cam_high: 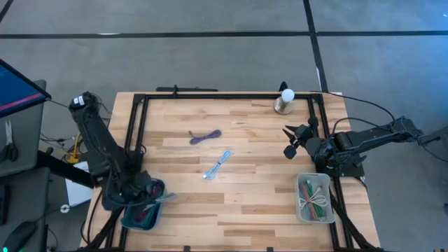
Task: Pick & Place USB Port
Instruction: Put the white patterned USB cable into the blue bin, then put the purple USB cable into the gray bin
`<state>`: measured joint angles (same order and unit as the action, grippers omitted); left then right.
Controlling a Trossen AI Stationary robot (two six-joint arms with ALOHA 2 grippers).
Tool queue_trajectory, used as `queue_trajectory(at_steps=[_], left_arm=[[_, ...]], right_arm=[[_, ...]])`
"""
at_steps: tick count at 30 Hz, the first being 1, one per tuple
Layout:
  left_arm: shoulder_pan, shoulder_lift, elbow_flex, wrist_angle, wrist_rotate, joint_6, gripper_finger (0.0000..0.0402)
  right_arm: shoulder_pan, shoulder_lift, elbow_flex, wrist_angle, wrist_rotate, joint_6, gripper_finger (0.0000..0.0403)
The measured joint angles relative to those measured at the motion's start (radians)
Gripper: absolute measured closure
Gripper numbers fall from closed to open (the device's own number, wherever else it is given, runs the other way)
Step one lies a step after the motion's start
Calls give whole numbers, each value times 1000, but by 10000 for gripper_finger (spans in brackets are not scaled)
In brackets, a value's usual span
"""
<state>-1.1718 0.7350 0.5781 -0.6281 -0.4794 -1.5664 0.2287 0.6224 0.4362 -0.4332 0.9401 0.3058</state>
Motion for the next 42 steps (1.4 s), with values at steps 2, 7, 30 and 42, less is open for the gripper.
queue_trajectory(at_steps=[2,7,30,42], left_arm=[[-42,0,0,-59,-2,-99,380],[-113,-8,0,-190,-13,-215,380],[-194,30,-3,-307,-6,-512,363],[-111,102,-3,-298,21,-519,295]], right_arm=[[0,0,0,0,0,3,332],[0,0,0,0,0,25,332],[0,60,0,0,2,36,332],[0,60,0,1,3,35,332]])
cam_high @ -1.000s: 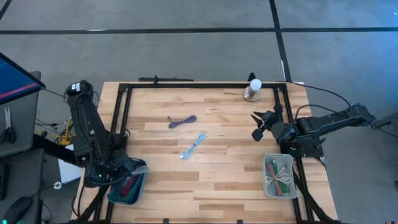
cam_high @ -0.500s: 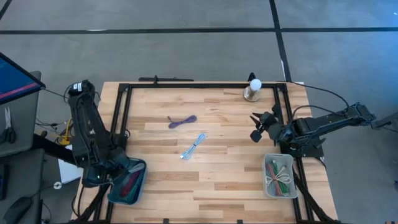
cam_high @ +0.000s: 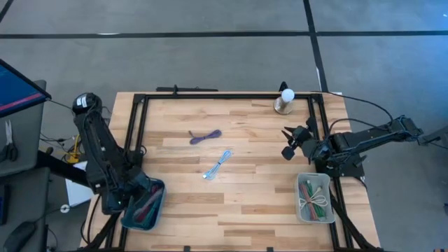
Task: Pick & Place USB Port
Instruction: Put the purple USB cable into the gray bin
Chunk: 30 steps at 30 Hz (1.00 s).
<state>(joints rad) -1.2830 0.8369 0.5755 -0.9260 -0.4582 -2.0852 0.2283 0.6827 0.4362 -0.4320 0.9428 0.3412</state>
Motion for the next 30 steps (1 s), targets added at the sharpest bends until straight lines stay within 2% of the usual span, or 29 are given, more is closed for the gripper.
queue_trajectory(at_steps=[7,14,21,26,30], left_arm=[[15,-24,0,0,5,115,262],[57,-88,0,0,-58,227,259],[108,-205,0,9,-100,356,259],[145,-281,0,31,-194,462,259],[174,-306,0,160,-310,642,259]], right_arm=[[0,0,0,0,0,-7,332],[0,0,0,0,0,-8,332],[0,0,0,0,0,-10,332],[0,0,0,0,0,-10,332],[0,0,0,0,0,-10,332]])
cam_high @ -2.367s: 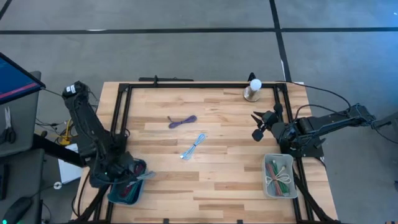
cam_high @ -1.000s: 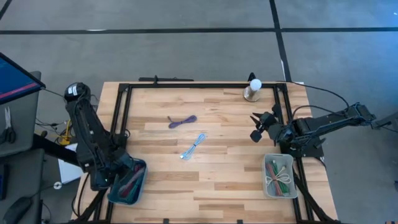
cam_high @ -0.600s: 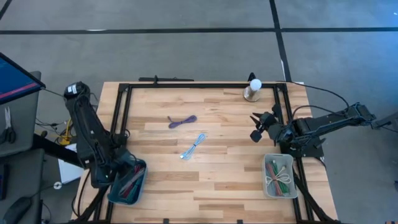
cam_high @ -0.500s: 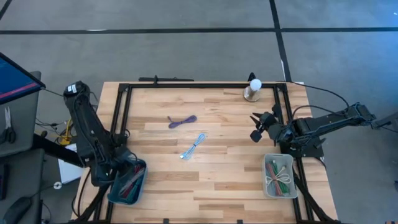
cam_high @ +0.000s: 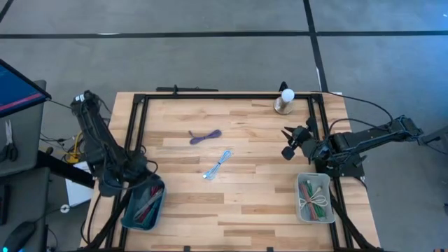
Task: Pick & Place USB Port
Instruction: Put the purple USB cable into the gray bin
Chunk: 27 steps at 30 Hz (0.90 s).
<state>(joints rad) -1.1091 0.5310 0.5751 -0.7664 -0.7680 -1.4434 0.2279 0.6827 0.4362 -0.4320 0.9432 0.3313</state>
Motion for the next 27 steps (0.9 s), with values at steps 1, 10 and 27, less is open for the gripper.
queue_trajectory(at_steps=[1,10,27], left_arm=[[8,-1,0,55,-20,75,259],[130,0,0,517,-156,924,259],[496,17,0,556,-211,1411,259]], right_arm=[[0,0,0,0,0,0,332],[0,0,0,0,0,0,332],[-6,0,0,86,-4,2,332]])
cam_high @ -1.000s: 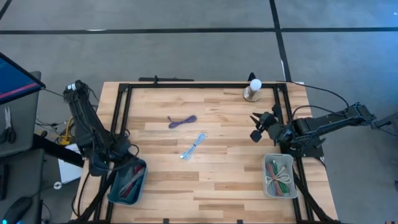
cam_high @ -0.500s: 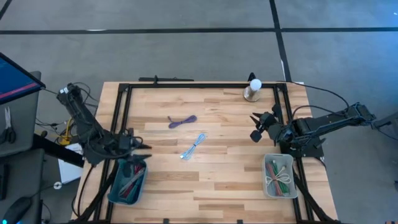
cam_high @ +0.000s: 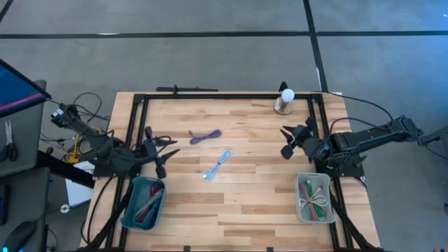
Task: Pick & Place USB Port
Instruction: Put the purple USB cable into the gray bin
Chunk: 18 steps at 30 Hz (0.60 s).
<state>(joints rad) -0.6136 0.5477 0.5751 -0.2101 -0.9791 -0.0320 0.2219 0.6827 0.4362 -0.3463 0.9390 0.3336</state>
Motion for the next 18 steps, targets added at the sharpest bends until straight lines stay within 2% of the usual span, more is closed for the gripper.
queue_trajectory(at_steps=[2,6,11,13,16,18], left_arm=[[31,13,0,-2,7,2,259],[67,39,0,-2,8,2,259],[78,58,-1,-74,-1,9,259],[78,56,-21,-79,-63,5,259],[79,37,-61,-119,-215,10,263],[79,3,-76,-135,-260,12,271]], right_arm=[[-9,0,0,51,-63,-14,332],[-24,14,0,206,-288,-143,332],[-29,93,0,412,-408,-306,332],[-29,140,0,466,-427,-365,332],[-38,213,0,526,-446,-419,332],[-54,257,0,558,-448,-421,332]])
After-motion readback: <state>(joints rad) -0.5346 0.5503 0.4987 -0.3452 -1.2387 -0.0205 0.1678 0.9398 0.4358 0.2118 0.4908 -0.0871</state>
